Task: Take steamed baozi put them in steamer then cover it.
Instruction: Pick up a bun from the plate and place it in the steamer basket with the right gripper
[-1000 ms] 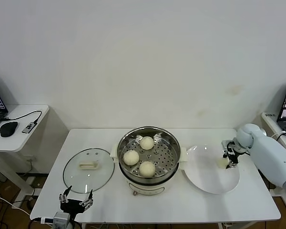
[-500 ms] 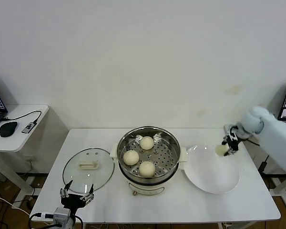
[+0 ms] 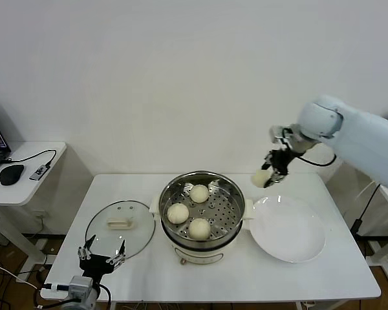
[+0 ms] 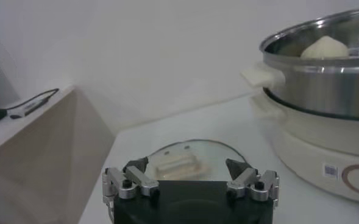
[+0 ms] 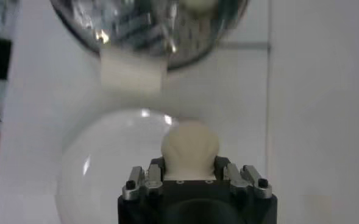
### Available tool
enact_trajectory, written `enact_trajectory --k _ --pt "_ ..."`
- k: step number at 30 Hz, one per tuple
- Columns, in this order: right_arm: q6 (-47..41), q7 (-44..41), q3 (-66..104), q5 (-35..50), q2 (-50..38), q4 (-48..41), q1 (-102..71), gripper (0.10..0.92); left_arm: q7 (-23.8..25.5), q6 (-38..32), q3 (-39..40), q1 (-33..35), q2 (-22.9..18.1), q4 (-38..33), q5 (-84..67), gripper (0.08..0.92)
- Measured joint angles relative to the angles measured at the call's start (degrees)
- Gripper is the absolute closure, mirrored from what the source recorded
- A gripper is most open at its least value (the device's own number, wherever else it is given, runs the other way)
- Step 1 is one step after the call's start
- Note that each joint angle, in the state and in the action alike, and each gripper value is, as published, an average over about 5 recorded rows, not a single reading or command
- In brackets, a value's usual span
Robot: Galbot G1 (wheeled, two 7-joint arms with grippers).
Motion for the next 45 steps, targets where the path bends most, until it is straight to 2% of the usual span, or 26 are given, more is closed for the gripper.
enact_trajectory --k 9,20,45 --pt "-4.5 1.1 -6.4 6.4 8.2 -0.1 4.1 0.525 0.2 0.1 -0.3 0.0 0.0 -1.4 -1.0 0.177" --pt "-6.5 2.7 -8.0 4.9 16.0 -4.7 0.5 0.525 0.3 0.2 -0.3 -0.1 -0.4 -2.0 -1.6 0.177" --pt "-8.6 4.8 -8.1 -0.4 19.2 -8.7 -8.0 0.525 0.3 0.2 0.1 -0.8 -0.4 0.0 -1.6 0.177"
